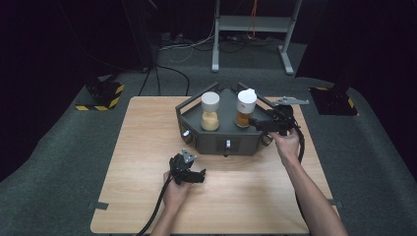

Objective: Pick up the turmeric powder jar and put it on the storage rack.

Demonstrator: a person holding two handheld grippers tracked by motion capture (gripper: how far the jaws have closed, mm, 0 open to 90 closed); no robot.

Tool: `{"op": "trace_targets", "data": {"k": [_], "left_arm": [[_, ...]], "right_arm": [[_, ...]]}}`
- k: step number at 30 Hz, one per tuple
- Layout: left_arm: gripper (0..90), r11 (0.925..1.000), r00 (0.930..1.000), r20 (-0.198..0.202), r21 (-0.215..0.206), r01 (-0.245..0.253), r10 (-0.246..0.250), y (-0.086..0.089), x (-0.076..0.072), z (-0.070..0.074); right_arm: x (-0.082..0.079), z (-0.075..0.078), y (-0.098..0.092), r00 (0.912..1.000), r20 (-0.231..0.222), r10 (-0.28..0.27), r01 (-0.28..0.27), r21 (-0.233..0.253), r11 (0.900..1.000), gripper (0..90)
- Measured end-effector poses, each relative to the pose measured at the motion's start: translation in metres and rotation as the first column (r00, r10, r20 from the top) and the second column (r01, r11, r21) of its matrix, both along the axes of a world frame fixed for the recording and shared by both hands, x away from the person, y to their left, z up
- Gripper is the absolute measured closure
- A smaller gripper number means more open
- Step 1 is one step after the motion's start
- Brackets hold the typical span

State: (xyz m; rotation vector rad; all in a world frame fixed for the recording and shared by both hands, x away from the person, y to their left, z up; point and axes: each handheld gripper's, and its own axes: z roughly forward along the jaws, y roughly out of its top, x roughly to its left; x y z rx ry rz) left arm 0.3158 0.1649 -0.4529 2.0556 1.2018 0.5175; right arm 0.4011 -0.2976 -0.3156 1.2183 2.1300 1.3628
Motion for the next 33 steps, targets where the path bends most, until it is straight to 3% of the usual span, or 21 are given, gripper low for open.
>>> {"op": "trace_targets", "data": {"k": [33], "left_arm": [[6.8, 1.0, 1.0, 0.001, 0.0, -0.001, 0.001, 0.0, 0.0, 0.0]], "right_arm": [[-0.029, -0.024, -0.032, 1.0, -0.003, -0.008, 0.008, 0.017, 1.0, 7.6]]}}
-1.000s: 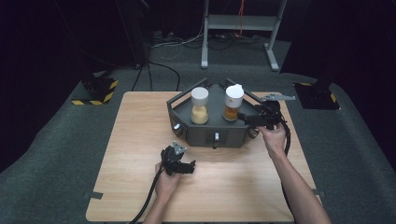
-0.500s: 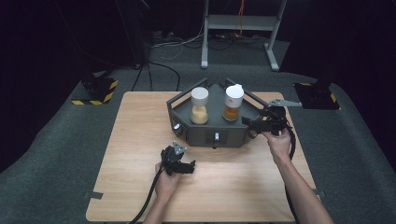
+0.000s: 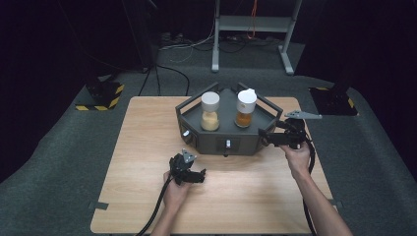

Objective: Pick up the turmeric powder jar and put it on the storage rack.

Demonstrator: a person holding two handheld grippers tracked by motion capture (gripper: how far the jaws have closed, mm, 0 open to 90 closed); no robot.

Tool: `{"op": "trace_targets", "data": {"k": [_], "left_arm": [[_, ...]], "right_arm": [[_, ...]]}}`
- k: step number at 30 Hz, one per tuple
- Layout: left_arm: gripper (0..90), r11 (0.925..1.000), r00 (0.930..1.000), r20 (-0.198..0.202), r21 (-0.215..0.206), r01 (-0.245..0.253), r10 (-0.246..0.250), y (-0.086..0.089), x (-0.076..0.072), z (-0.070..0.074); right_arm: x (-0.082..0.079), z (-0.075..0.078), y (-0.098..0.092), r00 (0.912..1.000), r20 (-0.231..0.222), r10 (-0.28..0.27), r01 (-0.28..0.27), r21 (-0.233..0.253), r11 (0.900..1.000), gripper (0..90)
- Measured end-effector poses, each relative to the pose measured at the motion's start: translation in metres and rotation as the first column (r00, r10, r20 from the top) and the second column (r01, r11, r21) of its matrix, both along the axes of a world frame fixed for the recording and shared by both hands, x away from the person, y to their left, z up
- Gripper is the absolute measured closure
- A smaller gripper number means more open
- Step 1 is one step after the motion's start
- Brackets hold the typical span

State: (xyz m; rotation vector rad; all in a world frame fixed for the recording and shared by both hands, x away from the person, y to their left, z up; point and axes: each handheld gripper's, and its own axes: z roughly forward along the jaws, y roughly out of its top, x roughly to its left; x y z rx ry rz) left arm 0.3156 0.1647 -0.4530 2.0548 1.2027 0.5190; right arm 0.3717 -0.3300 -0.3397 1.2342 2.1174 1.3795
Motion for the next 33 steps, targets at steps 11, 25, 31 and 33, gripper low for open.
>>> {"op": "trace_targets", "data": {"k": [11, 25, 31, 33], "left_arm": [[6.8, 1.0, 1.0, 0.0, 0.0, -0.001, 0.001, 0.0, 0.0, 0.0], [6.8, 1.0, 1.0, 0.0, 0.0, 0.0, 0.0, 0.0, 0.0, 0.0], [6.8, 1.0, 1.0, 0.0, 0.0, -0.001, 0.001, 0.0, 0.0, 0.0], [6.8, 1.0, 1.0, 0.0, 0.0, -0.001, 0.001, 0.0, 0.0, 0.0]], "right_arm": [[-0.011, -0.016, -0.007, 0.9999, -0.007, -0.015, 0.015, 0.002, 1.0, 7.8], [-0.022, -0.038, -0.01, 0.9988, -0.022, -0.044, 0.044, -0.002, 0.999, 7.9], [-0.026, -0.05, -0.01, 0.9978, -0.037, -0.055, 0.055, -0.009, 0.998, 8.0], [-0.027, -0.054, -0.01, 0.9977, -0.039, -0.056, 0.056, -0.014, 0.998, 8.0]]}}
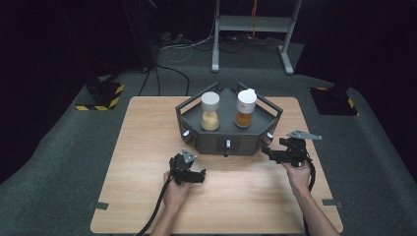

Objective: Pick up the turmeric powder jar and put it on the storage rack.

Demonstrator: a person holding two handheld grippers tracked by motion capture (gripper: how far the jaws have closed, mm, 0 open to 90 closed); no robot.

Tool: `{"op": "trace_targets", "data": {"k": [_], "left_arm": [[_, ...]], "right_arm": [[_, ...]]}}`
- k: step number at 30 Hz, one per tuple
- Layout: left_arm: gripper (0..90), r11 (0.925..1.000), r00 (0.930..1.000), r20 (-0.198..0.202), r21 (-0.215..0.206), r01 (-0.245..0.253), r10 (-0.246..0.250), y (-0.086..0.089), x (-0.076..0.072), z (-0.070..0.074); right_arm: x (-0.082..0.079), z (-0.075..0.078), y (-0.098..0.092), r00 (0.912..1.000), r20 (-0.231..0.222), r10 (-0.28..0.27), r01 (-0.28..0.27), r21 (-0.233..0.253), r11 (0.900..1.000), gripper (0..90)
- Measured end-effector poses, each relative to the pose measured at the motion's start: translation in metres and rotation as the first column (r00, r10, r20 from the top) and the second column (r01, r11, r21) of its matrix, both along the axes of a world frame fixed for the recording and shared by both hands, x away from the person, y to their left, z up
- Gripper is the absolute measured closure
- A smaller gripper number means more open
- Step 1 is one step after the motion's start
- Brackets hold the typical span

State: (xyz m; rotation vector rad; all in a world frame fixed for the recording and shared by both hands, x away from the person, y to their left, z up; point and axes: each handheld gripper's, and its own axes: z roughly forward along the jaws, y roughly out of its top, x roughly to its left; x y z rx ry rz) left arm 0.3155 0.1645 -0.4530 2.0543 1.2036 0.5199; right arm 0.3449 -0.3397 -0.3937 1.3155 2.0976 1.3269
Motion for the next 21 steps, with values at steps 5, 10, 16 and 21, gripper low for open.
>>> {"op": "trace_targets", "data": {"k": [5, 10, 16, 21], "left_arm": [[6.8, 1.0, 1.0, 0.0, 0.0, 0.0, 0.0, 0.0, 0.0, 0.0], [6.8, 1.0, 1.0, 0.0, 0.0, 0.0, 0.0, 0.0, 0.0, 0.0], [6.8, 1.0, 1.0, 0.0, 0.0, 0.0, 0.0, 0.0, 0.0, 0.0], [6.8, 1.0, 1.0, 0.0, -0.001, 0.0, 0.0, 0.0, 0.0, 0.0]], "right_arm": [[-0.003, -0.01, 0.001, 0.9998, -0.019, -0.008, 0.007, -0.02, 1.0, 8.0], [-0.008, -0.021, 0.001, 0.9993, -0.031, -0.021, 0.02, -0.031, 0.999, 8.0], [-0.011, -0.034, 0.003, 0.9974, -0.057, -0.045, 0.043, -0.044, 0.998, 8.2], [-0.014, -0.045, 0.006, 0.9953, -0.074, -0.063, 0.058, -0.064, 0.996, 8.3]]}}
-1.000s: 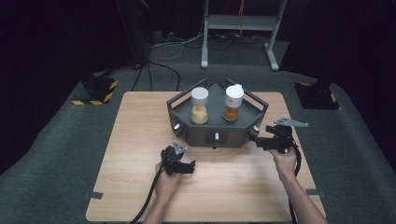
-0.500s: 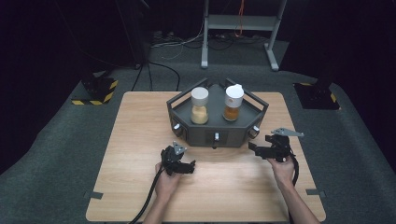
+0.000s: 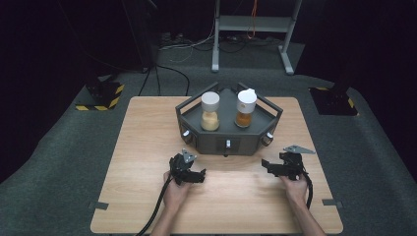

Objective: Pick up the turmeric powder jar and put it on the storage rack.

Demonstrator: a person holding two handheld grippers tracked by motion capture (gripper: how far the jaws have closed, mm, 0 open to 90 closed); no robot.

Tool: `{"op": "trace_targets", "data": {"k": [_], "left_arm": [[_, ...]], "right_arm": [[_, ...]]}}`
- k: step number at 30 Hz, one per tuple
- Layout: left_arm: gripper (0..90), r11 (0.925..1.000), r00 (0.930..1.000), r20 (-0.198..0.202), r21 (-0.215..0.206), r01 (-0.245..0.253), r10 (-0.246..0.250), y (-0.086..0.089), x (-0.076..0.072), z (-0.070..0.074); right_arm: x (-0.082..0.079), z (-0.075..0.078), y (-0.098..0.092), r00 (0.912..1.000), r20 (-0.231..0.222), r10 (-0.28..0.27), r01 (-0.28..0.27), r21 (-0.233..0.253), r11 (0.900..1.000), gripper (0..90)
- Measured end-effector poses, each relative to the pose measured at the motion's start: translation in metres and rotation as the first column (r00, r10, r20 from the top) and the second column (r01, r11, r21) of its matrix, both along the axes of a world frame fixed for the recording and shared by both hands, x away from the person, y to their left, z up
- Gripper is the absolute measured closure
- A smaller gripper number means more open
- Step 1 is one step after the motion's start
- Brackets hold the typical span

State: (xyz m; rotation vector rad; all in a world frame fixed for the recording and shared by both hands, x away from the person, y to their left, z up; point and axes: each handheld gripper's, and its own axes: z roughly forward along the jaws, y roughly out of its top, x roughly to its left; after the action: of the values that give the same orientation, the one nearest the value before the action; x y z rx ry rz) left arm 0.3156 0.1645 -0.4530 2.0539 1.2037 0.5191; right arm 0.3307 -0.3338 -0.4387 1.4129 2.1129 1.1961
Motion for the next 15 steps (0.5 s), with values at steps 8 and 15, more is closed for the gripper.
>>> {"op": "trace_targets", "data": {"k": [8, 15], "left_arm": [[6.8, 1.0, 1.0, -0.001, -0.001, 0.001, -0.001, 0.0, 0.0, 0.0], [6.8, 1.0, 1.0, -0.001, -0.001, 0.001, -0.001, 0.0, 0.0, 0.0]], "right_arm": [[-0.007, -0.01, 0.012, 0.9997, -0.014, -0.017, 0.017, -0.056, 0.998, 8.3], [-0.01, -0.012, 0.029, 0.9996, -0.014, -0.026, 0.024, -0.149, 0.989, 8.4]]}}
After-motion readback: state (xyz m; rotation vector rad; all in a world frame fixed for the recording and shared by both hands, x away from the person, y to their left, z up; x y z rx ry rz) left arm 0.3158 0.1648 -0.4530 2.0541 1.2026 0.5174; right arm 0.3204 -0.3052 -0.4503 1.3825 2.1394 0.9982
